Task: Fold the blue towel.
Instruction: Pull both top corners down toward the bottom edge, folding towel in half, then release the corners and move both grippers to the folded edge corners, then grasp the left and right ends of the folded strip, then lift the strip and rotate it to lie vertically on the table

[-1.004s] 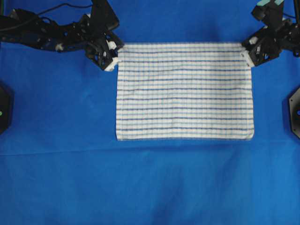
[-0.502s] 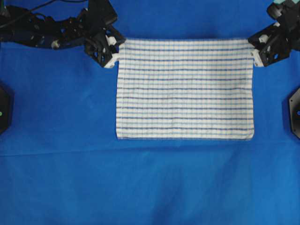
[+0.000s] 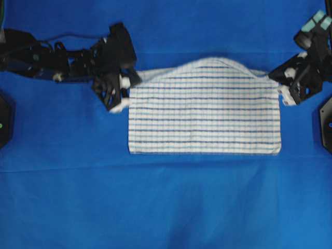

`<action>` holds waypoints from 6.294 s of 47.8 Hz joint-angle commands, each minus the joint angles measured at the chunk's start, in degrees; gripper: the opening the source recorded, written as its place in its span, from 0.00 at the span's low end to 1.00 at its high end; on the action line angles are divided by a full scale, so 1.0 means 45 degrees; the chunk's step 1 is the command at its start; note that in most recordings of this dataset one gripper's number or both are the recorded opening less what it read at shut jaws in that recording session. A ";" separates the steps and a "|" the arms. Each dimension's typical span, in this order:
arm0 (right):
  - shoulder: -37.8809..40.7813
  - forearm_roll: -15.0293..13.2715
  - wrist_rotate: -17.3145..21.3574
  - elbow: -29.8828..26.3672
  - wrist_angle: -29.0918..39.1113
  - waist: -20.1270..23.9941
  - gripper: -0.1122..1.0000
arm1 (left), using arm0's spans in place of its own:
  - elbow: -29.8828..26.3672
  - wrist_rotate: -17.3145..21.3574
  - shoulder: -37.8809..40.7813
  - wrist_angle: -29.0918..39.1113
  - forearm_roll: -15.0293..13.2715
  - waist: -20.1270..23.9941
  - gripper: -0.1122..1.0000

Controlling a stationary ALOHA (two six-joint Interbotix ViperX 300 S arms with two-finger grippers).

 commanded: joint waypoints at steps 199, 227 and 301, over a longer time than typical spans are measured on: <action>-0.1035 -0.4297 0.3477 -0.2109 0.4141 0.2949 0.14 | -0.1562 0.0000 -0.2148 0.4844 0.0059 -0.0195 0.13; -0.2227 -0.4980 0.3633 -0.2754 0.4316 0.3418 0.14 | -0.1914 -0.0020 -0.3242 0.3789 0.0059 -0.1895 0.13; 0.4160 -0.7402 0.3477 -0.6953 0.1035 -0.1172 0.14 | -0.8926 -0.0117 0.3965 -0.0547 0.0078 -0.4824 0.13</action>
